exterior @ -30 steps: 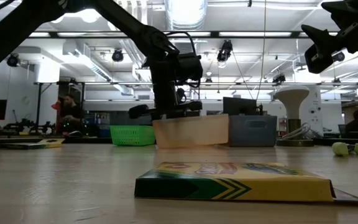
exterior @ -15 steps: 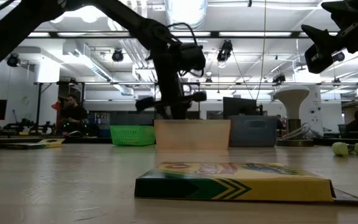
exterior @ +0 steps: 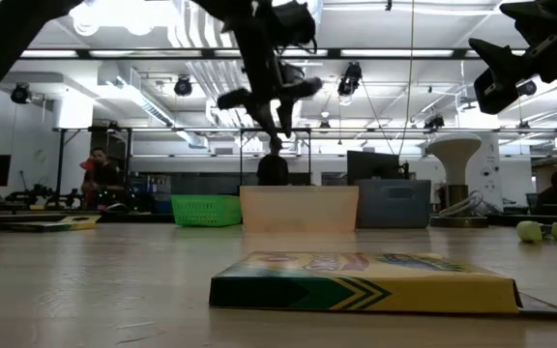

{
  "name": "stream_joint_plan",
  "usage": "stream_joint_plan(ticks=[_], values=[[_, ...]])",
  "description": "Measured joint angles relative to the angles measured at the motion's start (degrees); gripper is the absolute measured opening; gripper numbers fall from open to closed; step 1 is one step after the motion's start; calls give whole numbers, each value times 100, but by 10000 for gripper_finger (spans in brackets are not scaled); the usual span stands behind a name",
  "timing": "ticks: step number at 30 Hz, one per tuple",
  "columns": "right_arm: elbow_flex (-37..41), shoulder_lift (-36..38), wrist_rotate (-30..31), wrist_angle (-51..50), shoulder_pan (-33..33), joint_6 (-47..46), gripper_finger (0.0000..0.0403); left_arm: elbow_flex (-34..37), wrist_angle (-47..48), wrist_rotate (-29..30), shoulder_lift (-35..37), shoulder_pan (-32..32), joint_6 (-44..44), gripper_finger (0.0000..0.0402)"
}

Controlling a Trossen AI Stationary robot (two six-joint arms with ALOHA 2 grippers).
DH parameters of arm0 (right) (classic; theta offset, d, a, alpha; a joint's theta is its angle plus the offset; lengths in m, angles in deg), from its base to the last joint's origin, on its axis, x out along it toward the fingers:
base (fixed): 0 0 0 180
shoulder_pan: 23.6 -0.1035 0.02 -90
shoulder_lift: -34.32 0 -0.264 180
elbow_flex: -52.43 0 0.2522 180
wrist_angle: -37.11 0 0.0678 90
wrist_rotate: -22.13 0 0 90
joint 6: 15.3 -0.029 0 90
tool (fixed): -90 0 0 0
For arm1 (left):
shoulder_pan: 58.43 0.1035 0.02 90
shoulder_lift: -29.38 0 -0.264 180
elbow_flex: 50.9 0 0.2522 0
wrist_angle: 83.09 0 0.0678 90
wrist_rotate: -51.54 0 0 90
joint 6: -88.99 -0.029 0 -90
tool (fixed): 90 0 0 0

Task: Pick & Place School Supplies
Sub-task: Put the light green hole puncher into the orange bin

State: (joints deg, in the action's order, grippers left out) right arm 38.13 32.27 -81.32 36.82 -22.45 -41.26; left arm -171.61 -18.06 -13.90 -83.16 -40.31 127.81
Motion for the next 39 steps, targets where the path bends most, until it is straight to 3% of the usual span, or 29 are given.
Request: stream_joint_plan(ticks=[6, 14, 18, 26, 34, 39], values=[[2, -2, 0, 0, 0, -1, 201, 142, 229, 389, 563, -396, -401, 124], [2, -2, 0, 0, 0, 0, 201, 231, 209, 460, 757, -1058, -944, 124], [2, -2, 0, 0, 0, -2, 201, 231, 40, 783, 807, -1429, -1006, 124], [2, -7, 0, -2, 0, 0, 201, 287, -386, 1413, 1184, -2284, -1957, 124], [1, -4, 0, 2, 0, -1, 201, 1204, -418, 1539, 1994, -2986, -1467, 124], [0, -4, 0, 0, 0, -2, 201, 2106, -431, 1692, 2829, -3494, -658, 124]])
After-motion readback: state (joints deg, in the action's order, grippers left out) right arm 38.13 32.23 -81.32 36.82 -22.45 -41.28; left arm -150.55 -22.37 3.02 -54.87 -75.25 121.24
